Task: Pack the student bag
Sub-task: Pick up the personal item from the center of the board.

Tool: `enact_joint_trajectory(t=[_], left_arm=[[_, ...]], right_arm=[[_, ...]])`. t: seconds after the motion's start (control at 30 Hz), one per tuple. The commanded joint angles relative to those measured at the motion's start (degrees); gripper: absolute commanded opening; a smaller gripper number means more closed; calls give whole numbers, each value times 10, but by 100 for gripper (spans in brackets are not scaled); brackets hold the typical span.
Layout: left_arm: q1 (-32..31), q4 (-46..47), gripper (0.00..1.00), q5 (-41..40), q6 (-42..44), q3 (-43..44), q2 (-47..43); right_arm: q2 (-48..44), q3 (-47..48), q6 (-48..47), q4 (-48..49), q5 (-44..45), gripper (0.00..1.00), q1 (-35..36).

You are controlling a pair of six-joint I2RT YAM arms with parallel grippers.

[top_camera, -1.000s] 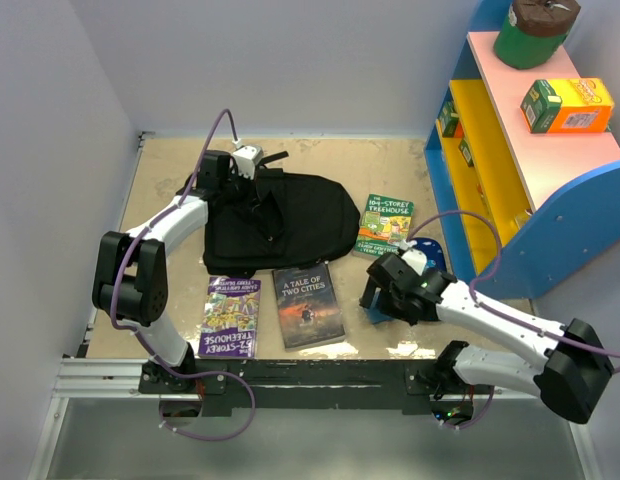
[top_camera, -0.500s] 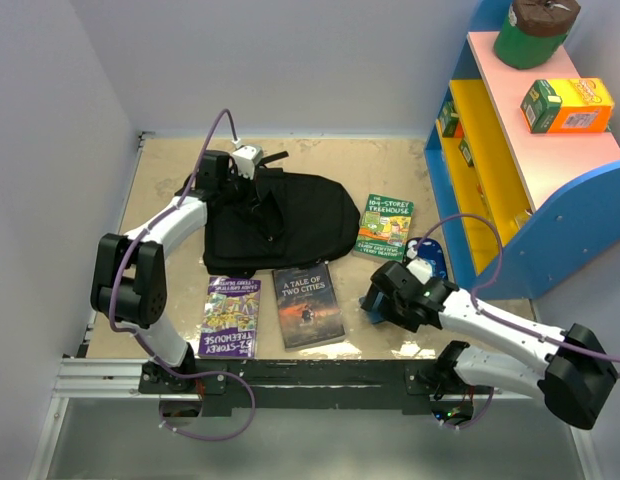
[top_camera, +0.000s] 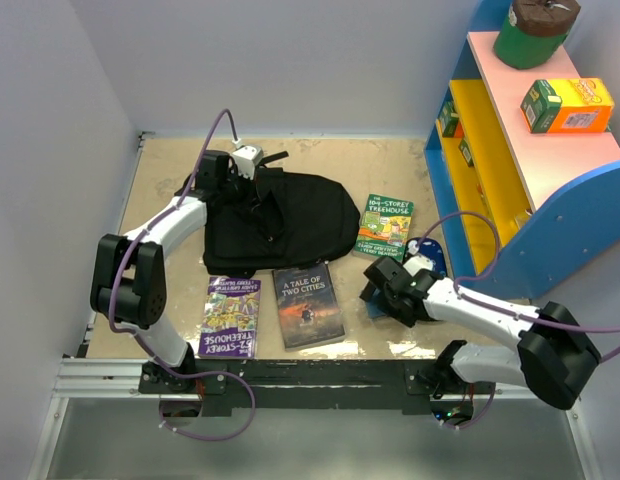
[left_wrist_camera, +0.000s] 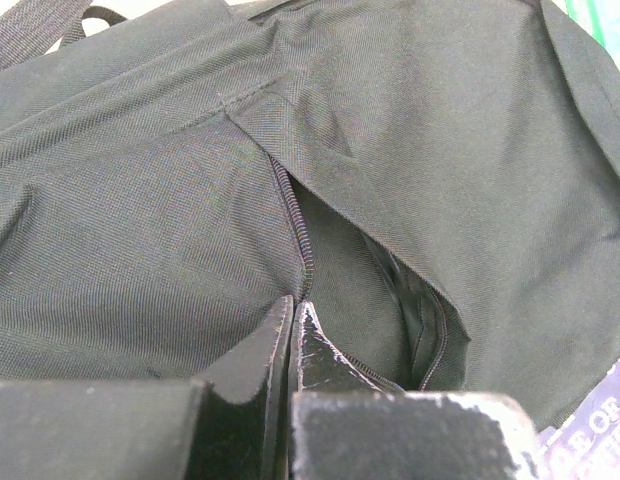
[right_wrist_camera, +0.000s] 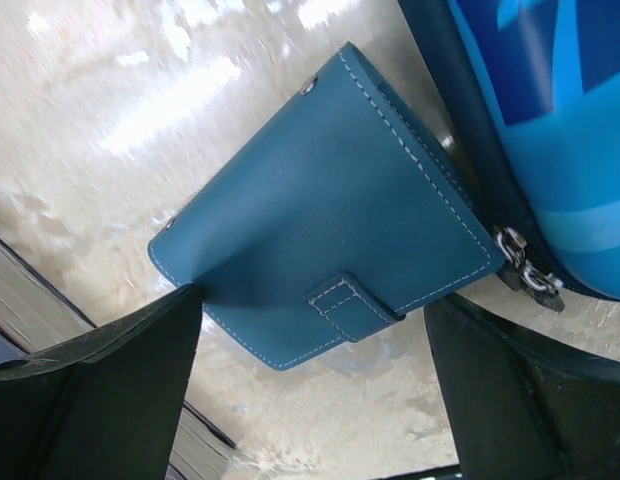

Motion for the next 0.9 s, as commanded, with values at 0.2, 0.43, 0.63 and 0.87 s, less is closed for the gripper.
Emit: enact_joint_trajectory(t=[0.2, 0.43, 0.63, 0.87], left_arm=[[3, -8, 0, 26, 13, -9, -42], [4, -10, 0, 26, 18, -10, -42], [4, -10, 0, 27, 18, -9, -43], [4, -10, 0, 25, 19, -7, -44]], right_arm=[[64, 86, -26, 8, 86, 96, -55], [97, 90, -55, 28, 90, 96, -83], [146, 114, -67, 34, 92, 96, -85], [170, 112, -73, 53, 78, 89, -85]])
